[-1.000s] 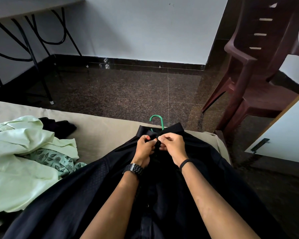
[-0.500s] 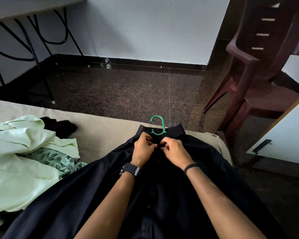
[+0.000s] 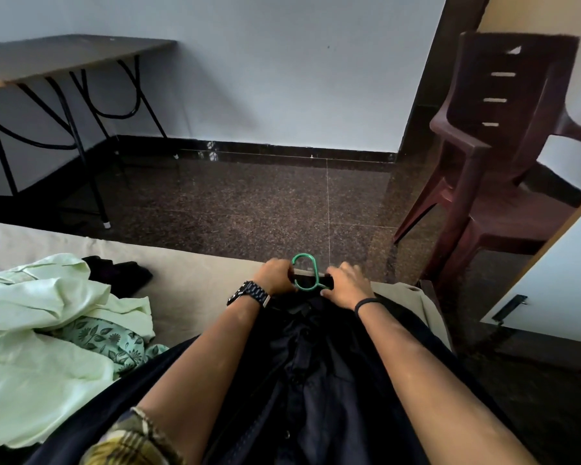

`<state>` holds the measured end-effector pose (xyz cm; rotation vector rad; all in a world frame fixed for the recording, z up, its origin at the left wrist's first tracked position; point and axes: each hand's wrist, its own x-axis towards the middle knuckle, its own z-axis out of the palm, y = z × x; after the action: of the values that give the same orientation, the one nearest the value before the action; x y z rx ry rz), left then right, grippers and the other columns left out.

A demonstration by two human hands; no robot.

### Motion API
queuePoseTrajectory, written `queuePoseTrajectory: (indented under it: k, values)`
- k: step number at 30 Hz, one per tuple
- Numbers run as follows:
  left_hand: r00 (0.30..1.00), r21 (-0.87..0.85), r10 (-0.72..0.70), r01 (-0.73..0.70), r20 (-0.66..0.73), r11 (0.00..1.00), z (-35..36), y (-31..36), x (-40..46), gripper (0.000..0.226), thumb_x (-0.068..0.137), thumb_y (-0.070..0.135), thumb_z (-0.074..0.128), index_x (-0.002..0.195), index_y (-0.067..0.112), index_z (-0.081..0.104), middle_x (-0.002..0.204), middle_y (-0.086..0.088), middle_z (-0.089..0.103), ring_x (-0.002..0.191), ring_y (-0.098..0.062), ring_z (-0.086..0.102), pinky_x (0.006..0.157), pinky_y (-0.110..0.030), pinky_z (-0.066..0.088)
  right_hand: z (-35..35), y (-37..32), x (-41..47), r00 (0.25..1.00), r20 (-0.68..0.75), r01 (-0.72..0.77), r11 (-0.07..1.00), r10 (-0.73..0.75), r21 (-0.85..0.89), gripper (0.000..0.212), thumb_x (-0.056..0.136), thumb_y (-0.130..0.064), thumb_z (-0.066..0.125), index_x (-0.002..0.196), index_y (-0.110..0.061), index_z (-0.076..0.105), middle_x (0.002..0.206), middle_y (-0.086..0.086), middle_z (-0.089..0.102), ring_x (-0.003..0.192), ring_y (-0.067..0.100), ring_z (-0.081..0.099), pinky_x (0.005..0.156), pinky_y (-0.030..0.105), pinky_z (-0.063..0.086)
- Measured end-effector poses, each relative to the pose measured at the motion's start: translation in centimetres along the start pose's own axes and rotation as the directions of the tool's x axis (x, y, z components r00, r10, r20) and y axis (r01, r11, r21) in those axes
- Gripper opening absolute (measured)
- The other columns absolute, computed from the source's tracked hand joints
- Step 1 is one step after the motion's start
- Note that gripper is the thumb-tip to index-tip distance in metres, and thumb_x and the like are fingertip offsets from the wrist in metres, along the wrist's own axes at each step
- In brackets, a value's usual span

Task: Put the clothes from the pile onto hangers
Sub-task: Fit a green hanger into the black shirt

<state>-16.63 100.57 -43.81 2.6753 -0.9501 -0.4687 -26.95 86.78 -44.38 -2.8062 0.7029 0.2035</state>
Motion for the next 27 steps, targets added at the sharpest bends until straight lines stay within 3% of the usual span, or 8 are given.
queuePoseTrajectory:
  k: [4,8,10,15,17,21,24,27]
  values:
    - [0.999,0.080,0.029,-0.030,0.021,0.996,-0.6,0.5,-0.9,0.035,0.081,0.023,0.070,0.110,0.006,0.062,0.118,-0.016,0.063,0.112,-0.032,0.057,0.090,-0.037,0.045,-0.7,-0.4,-0.6,0.998,0.038,-0.057,0.998,0.057,-0.010,0.051,0.082,-0.037,0.068,0.126,-0.019,0.049,0.132,0.011,0.042,0.125,0.035,0.035,0.098,0.042,0.041]
    - [0.991,-0.012,0.061,-0.063,-0.121,0.998,-0.5,1.2,-2.3,0.015,0.082,0.020,0.060,0.092,0.008,0.058,0.106,-0.017,0.063,0.104,-0.035,0.058,0.081,-0.037,0.046,-1.5,0.0,-1.9,0.996,-0.079,-0.037,0.999,0.037,0.009,0.042,0.084,-0.036,0.066,0.117,-0.016,0.051,0.123,0.010,0.048,0.118,0.033,0.043,0.093,0.042,0.044]
    - [0.977,-0.087,0.077,-0.096,-0.197,0.992,-1.6,1.8,-2.9,0.010,0.081,0.017,0.060,0.084,0.012,0.052,0.100,-0.016,0.064,0.098,-0.035,0.058,0.077,-0.036,0.044,-2.8,0.6,-2.6,0.992,-0.128,-0.003,0.990,0.021,0.139,0.034,0.085,-0.031,0.065,0.112,-0.014,0.053,0.118,0.009,0.048,0.114,0.031,0.048,0.091,0.039,0.044]
    - [0.926,-0.215,0.094,-0.182,-0.365,0.960,-7.0,4.9,-4.5,0.025,0.080,0.012,0.061,0.103,0.010,0.051,0.101,-0.013,0.063,0.095,-0.033,0.058,0.076,-0.037,0.047,-9.5,1.7,-5.2,0.960,-0.280,0.079,0.969,-0.010,0.235,0.030,0.084,-0.030,0.066,0.106,-0.012,0.055,0.109,0.006,0.048,0.102,0.025,0.050,0.079,0.033,0.041]
    - [0.902,-0.192,0.134,-0.229,-0.410,0.954,-10.2,6.9,-5.2,0.033,0.080,0.014,0.065,0.110,0.007,0.055,0.109,-0.014,0.062,0.103,-0.032,0.057,0.083,-0.037,0.048,-13.1,1.7,-6.9,0.929,-0.366,0.122,0.979,-0.054,0.166,0.030,0.086,-0.033,0.063,0.105,-0.011,0.053,0.105,0.005,0.048,0.099,0.025,0.051,0.080,0.037,0.045]
    - [0.837,-0.113,0.223,-0.318,-0.499,0.941,-17.8,11.6,-7.4,0.020,0.078,0.021,0.070,0.091,0.005,0.068,0.101,-0.016,0.066,0.098,-0.032,0.060,0.078,-0.034,0.048,-20.7,2.1,-9.8,0.803,-0.588,0.179,0.980,-0.096,0.083,0.027,0.084,-0.031,0.064,0.101,-0.012,0.057,0.103,0.008,0.058,0.096,0.027,0.057,0.079,0.035,0.046]
    - [0.767,-0.090,0.280,-0.400,-0.577,0.912,-23.4,15.1,-9.7,0.018,0.079,0.022,0.070,0.089,0.008,0.066,0.100,-0.014,0.065,0.095,-0.030,0.060,0.074,-0.030,0.046,-27.5,2.9,-12.2,0.749,-0.663,0.268,0.917,-0.005,0.296,0.030,0.083,-0.026,0.067,0.109,-0.014,0.060,0.098,0.005,0.064,0.089,0.020,0.059,0.076,0.026,0.042]
    - [0.662,-0.111,0.317,-0.519,-0.679,0.848,-28.3,18.0,-12.4,0.011,0.081,0.021,0.070,0.082,0.016,0.060,0.093,-0.010,0.064,0.091,-0.028,0.060,0.070,-0.027,0.041,-33.9,4.2,-15.9,0.802,-0.594,0.346,0.761,0.064,0.548,0.044,0.088,-0.018,0.062,0.130,-0.013,0.049,0.107,0.013,0.065,0.094,0.020,0.058,0.087,0.032,0.045]
